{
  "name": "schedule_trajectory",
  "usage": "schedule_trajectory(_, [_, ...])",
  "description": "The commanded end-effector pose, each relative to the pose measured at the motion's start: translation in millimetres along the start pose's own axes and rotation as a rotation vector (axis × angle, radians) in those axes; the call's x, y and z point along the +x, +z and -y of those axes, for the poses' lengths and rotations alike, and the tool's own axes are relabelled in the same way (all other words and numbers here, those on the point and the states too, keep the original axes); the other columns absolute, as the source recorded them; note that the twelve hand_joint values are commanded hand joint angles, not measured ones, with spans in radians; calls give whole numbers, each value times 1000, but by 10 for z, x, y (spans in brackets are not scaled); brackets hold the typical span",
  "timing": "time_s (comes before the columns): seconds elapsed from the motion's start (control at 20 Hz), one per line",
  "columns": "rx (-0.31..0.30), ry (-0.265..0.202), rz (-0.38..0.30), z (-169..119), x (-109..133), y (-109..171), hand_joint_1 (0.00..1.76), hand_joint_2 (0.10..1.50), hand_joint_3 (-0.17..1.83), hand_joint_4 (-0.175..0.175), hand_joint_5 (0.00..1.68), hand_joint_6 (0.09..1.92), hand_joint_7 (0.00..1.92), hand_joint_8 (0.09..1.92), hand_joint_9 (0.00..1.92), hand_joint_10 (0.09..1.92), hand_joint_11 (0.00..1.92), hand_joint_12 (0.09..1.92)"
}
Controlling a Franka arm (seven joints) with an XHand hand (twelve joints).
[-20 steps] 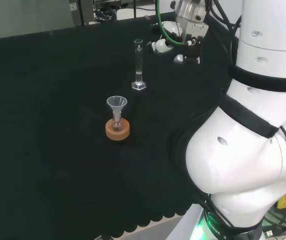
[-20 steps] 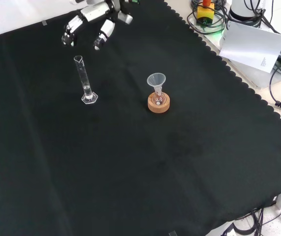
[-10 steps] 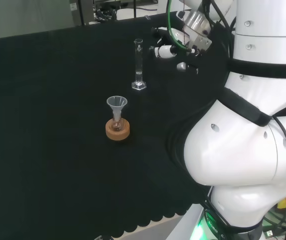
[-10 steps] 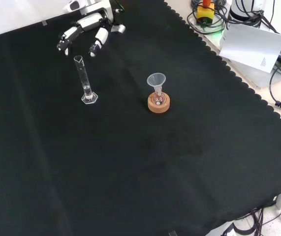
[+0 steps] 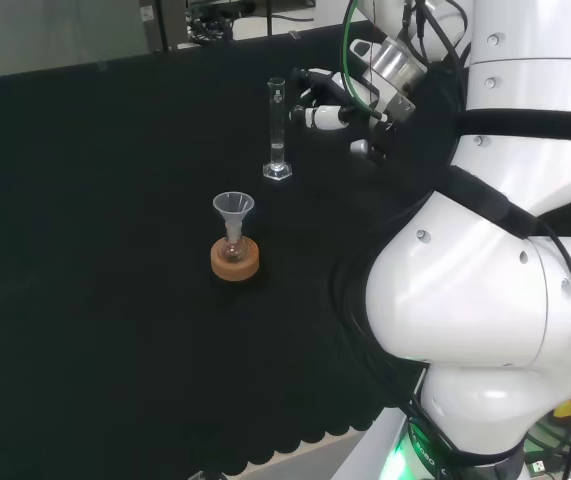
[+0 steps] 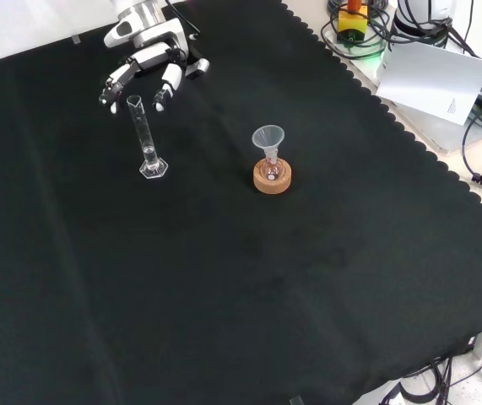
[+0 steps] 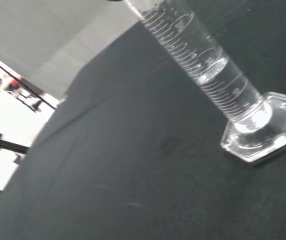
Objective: Pick up the graduated cylinder.
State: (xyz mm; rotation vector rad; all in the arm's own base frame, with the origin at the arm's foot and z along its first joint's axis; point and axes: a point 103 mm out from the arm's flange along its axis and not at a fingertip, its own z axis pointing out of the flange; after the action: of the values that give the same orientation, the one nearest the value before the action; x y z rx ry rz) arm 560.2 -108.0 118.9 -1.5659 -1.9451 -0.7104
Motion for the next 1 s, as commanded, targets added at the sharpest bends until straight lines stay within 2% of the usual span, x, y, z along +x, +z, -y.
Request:
schedule_trajectory(0.05, [-27,-40,-88,-51,15,133,936,1002,-175,-42,421,87,261,649,506,630,306,1314])
schedule_trajectory(0.45, [-11,-92,-175,-131,45,305,993,984,-175,-43,468,87,331,633,572,594,346,1301])
schedule_trajectory(0.75, [-31,-99,-252,-158,12,373,1003,983,-175,-43,471,87,334,630,577,588,361,1299])
schedule_trajectory(1.0, [-27,-128,-283,-194,38,407,1016,980,-175,-41,489,87,341,630,584,586,366,1292])
